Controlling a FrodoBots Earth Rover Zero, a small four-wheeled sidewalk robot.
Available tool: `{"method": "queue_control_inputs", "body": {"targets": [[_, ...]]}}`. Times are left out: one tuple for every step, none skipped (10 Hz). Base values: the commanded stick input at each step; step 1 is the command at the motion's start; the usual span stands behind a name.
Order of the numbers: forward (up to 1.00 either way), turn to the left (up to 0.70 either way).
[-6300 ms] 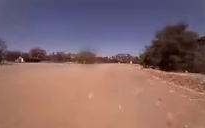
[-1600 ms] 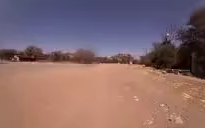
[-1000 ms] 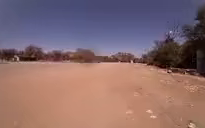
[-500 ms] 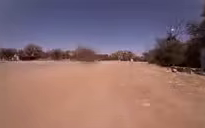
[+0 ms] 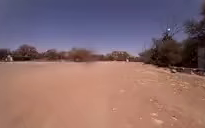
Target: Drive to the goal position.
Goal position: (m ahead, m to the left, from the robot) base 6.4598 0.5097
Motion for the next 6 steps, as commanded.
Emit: {"method": "queue_control_inputs", "body": {"targets": [[1.00, 0.00], [1.00, 0.00], [1.00, 0.00], [1.00, 0.00], [1.00, 0.00], [1.00, 0.00]]}}
